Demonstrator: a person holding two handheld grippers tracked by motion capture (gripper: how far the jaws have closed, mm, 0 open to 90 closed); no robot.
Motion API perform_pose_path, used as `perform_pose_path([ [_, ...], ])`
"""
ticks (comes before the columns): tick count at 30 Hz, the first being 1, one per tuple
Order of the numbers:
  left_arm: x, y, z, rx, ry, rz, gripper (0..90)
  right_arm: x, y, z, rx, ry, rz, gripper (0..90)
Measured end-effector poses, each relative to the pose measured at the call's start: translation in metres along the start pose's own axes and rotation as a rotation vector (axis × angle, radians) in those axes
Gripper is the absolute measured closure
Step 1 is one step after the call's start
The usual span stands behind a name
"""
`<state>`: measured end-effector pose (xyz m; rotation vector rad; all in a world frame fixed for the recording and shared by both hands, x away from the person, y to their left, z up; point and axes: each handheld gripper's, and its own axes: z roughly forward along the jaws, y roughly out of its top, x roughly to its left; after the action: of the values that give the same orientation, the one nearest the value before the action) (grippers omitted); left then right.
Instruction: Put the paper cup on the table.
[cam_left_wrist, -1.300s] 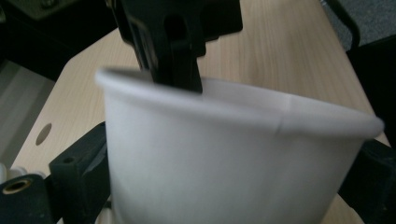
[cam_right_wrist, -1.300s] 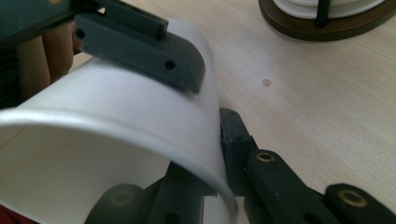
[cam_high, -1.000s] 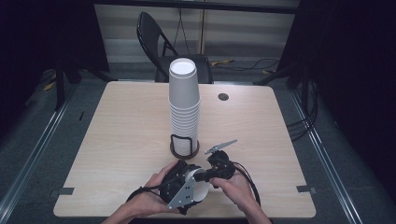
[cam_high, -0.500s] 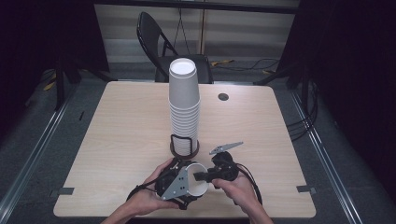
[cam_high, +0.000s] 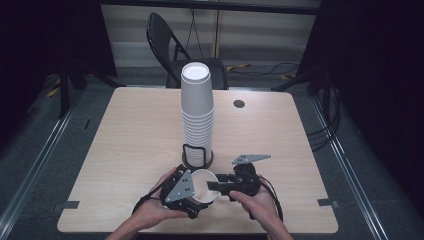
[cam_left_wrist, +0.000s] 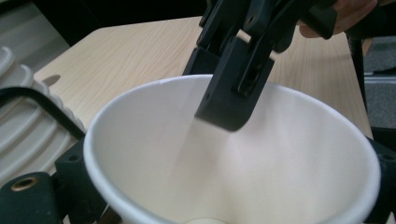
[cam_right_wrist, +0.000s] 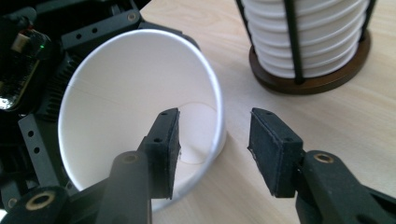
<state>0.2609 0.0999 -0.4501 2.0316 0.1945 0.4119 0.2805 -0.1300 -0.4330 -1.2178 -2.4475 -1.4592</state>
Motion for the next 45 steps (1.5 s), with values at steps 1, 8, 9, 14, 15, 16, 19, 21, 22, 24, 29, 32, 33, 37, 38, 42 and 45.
perform_pose_path([
  [1, 0.0, 0.0, 0.0, 0.0, 0.0, 0.0, 8.8, -0.001, 0.0, -0.001, -0.015, -0.003, -0.001, 48.1],
  [8, 0.007, -0.007, -0.01, -0.036, 0.001, -0.11, 8.8, -0.007, -0.002, -0.017, -0.127, 0.013, -0.004, 38.4],
  [9, 0.008, -0.008, -0.011, -0.042, 0.007, -0.125, 8.8, -0.009, -0.002, -0.019, -0.141, 0.004, -0.005, 37.7],
  [14, 0.016, -0.01, -0.018, -0.068, 0.018, -0.196, 8.8, -0.014, -0.003, -0.027, -0.158, -0.038, 0.028, 29.6],
  [15, 0.021, -0.012, -0.024, -0.086, 0.025, -0.251, 8.8, -0.017, -0.004, -0.03, -0.163, -0.066, 0.04, 23.2],
  [16, 0.024, -0.014, -0.027, -0.096, 0.023, -0.283, 8.8, -0.019, -0.005, -0.031, -0.161, -0.087, 0.046, 19.4],
  [19, 0.032, -0.018, -0.035, -0.116, 0.044, -0.342, 8.8, -0.024, -0.007, -0.034, -0.163, -0.16, 0.051, 15.3],
  [21, 0.035, -0.019, -0.038, -0.124, 0.055, -0.354, 8.8, -0.027, -0.008, -0.035, -0.166, -0.176, 0.069, 14.0],
  [22, 0.039, -0.021, -0.044, -0.137, 0.074, -0.377, 8.8, -0.028, -0.008, -0.036, -0.17, -0.19, 0.072, 14.0],
  [24, 0.042, -0.022, -0.047, -0.143, 0.086, -0.39, 8.8, -0.029, -0.008, -0.036, -0.177, -0.199, 0.078, 14.0],
  [29, 0.053, -0.026, -0.064, -0.172, 0.134, -0.446, 8.8, -0.032, -0.008, -0.038, -0.186, -0.256, 0.067, 14.1],
  [32, 0.058, -0.027, -0.07, -0.177, 0.17, -0.464, 8.7, -0.034, -0.009, -0.041, -0.191, -0.285, 0.064, 14.1],
  [33, 0.058, -0.027, -0.07, -0.177, 0.17, -0.464, 8.6, -0.034, -0.01, -0.042, -0.193, -0.297, 0.064, 14.1],
  [37, 0.063, -0.027, -0.077, -0.185, 0.21, -0.485, 8.6, -0.034, -0.017, -0.05, -0.194, -0.336, 0.057, 14.1],
  [38, 0.065, -0.028, -0.078, -0.185, 0.224, -0.494, 8.6, -0.034, -0.02, -0.052, -0.195, -0.342, 0.059, 14.1],
  [42, 0.07, -0.03, -0.08, -0.175, 0.268, -0.512, 8.6, -0.037, -0.027, -0.057, -0.188, -0.375, 0.053, 14.2],
  [45, 0.075, -0.032, -0.08, -0.173, 0.312, -0.533, 8.6, -0.041, -0.031, -0.061, -0.187, -0.391, 0.06, 14.2],
])
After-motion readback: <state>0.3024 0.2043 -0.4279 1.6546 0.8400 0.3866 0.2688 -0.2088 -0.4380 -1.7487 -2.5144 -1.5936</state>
